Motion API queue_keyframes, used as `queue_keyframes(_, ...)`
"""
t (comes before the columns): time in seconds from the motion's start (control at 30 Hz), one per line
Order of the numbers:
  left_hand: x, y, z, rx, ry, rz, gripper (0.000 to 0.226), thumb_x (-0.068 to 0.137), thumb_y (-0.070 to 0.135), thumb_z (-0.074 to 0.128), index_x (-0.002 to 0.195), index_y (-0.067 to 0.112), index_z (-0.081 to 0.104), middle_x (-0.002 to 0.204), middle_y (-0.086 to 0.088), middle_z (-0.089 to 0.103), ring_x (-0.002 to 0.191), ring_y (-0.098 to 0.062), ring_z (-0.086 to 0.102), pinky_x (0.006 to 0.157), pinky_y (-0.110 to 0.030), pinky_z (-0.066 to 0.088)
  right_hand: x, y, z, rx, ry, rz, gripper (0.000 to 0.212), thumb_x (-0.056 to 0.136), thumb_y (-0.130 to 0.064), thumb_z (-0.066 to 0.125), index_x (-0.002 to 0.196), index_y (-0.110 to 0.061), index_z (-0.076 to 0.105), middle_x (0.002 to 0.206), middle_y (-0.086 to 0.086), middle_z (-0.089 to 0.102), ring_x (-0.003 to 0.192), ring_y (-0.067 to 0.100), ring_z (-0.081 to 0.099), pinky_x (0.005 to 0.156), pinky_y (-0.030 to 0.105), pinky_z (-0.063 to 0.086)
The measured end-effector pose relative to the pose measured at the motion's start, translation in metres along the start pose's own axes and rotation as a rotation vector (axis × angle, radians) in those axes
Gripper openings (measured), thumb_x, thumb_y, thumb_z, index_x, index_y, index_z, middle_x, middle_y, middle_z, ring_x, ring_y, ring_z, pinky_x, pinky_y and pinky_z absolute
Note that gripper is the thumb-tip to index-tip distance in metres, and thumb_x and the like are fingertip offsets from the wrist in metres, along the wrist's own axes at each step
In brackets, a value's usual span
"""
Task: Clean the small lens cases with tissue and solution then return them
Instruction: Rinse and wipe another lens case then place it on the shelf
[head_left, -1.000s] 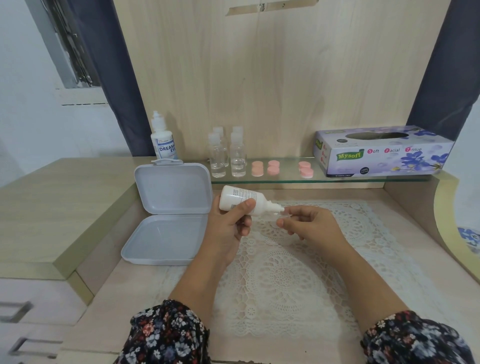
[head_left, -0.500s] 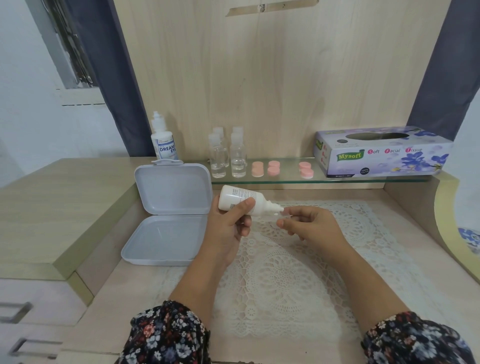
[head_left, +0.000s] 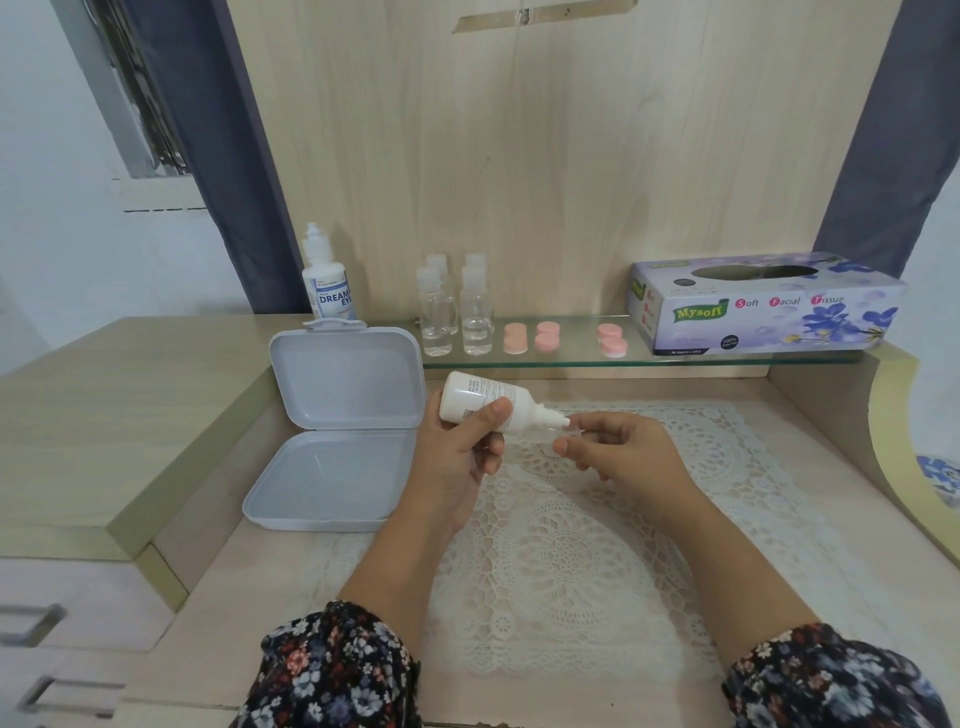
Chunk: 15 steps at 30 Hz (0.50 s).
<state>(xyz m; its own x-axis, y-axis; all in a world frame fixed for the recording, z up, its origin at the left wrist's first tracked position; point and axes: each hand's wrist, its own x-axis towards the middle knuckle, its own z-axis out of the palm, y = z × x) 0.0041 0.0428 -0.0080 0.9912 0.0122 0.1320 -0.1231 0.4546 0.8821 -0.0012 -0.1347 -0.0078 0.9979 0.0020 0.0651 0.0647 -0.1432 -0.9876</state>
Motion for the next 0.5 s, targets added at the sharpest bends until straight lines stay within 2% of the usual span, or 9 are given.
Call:
queue_keyframes(0.27, 0.0004, 0.0005, 0.0002, -0.018, 0.000, 0.005, 0.053, 0.067, 0.017, 0.075, 0.111, 0.007, 0.049, 0.073, -0.005, 0.061, 0.048, -0.011, 0.049, 0.038, -0.020, 0.037, -0.0003, 0.0004, -0.0001, -0.018, 0.000, -0.006, 0.021, 0.074, -0.016, 0.081, 0.093, -0.019, 0.073, 0.068, 0.001, 0.069, 0.055, 0.002, 0.059, 0.055, 0.011, 0.041)
queue_keyframes(0.5, -0.0003, 0.0004, -0.0002, -0.002, 0.000, 0.003, 0.052, 0.066, 0.018, 0.075, 0.110, 0.007, 0.050, 0.073, -0.007, 0.060, 0.048, -0.011, 0.049, 0.038, -0.020, 0.037, 0.0000, -0.0003, -0.0001, 0.000, -0.001, -0.001, 0.019, 0.074, -0.014, 0.081, 0.091, -0.019, 0.073, 0.069, 0.003, 0.068, 0.054, 0.003, 0.058, 0.051, 0.009, 0.041)
